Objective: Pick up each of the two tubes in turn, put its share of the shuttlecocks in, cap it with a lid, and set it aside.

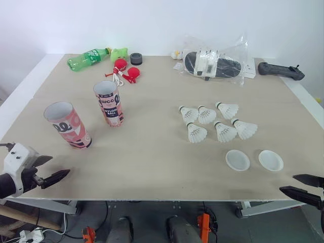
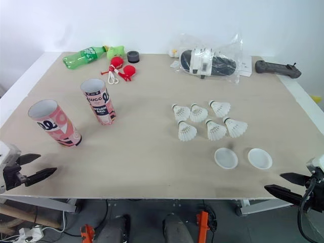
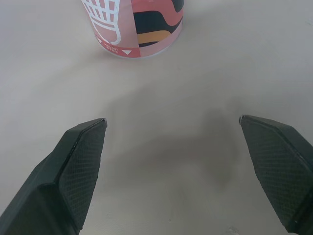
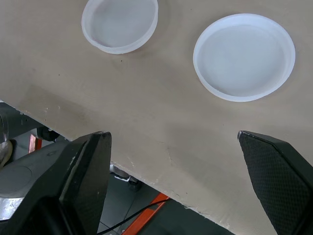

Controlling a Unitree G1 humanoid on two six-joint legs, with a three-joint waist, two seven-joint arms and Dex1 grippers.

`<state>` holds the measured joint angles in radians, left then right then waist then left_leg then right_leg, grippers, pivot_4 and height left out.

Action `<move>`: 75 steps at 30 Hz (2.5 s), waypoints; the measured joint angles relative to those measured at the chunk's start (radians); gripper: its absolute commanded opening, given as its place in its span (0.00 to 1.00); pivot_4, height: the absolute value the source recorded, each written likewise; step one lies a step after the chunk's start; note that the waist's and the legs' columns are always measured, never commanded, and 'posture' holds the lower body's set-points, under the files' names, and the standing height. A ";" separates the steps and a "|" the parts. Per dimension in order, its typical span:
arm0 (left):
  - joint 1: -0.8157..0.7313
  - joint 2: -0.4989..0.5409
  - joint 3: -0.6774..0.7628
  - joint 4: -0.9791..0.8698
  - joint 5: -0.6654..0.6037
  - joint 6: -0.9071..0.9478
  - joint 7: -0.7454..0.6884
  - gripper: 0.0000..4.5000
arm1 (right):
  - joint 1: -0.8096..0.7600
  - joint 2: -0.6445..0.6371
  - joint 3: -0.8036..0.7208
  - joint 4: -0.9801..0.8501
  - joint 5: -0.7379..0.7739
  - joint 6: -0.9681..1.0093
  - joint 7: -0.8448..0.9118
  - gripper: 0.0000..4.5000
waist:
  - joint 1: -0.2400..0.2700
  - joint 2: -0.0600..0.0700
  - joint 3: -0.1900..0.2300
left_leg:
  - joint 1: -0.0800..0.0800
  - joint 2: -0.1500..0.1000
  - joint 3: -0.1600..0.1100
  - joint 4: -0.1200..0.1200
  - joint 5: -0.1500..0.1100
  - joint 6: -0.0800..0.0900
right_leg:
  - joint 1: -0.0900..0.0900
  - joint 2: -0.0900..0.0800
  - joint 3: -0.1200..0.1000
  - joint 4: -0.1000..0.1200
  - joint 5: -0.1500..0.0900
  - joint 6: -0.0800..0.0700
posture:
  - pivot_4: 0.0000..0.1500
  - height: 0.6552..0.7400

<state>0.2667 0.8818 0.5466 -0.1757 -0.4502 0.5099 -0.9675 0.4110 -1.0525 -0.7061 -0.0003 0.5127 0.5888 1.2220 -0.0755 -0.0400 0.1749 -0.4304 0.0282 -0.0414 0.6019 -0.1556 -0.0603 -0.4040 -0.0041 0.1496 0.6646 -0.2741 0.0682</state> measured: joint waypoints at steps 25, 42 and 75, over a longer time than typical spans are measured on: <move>-0.015 0.001 0.000 -0.030 -0.011 0.065 0.009 1.00 | -0.016 0.012 0.000 -0.035 0.002 0.037 -0.001 0.98 | 0.000 0.000 0.000 | 0.000 0.001 0.002 0.001 0.000 0.000 | 0.001 0.000 0.000 0.000 0.000 0.001 | 1.00 1.00; -0.047 -0.298 0.026 -0.118 -0.020 -0.112 0.235 1.00 | -0.667 0.184 0.340 -0.601 0.532 0.327 -0.347 0.98 | 0.000 -0.005 -0.004 | -0.001 0.007 0.007 0.003 0.002 0.002 | 0.001 0.001 -0.002 0.002 0.005 0.005 | 1.00 1.00; -0.468 -0.512 -0.225 0.369 0.111 -0.458 0.464 1.00 | -0.897 0.375 0.716 -0.564 0.362 0.212 -0.423 0.98 | 0.028 -0.005 -0.005 | -0.009 0.022 0.011 0.016 0.003 0.005 | 0.002 0.010 -0.014 0.002 0.014 -0.001 | 1.00 1.00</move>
<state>-0.2014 0.3703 0.3212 0.1932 -0.3395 0.0515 -0.5040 -0.4860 -0.6777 0.0103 -0.5644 0.8751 0.8010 0.7987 -0.0477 -0.0451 0.1698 -0.4391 0.0502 -0.0304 0.6176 -0.1525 -0.0557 -0.4020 0.0058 0.1357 0.6668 -0.2603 0.0668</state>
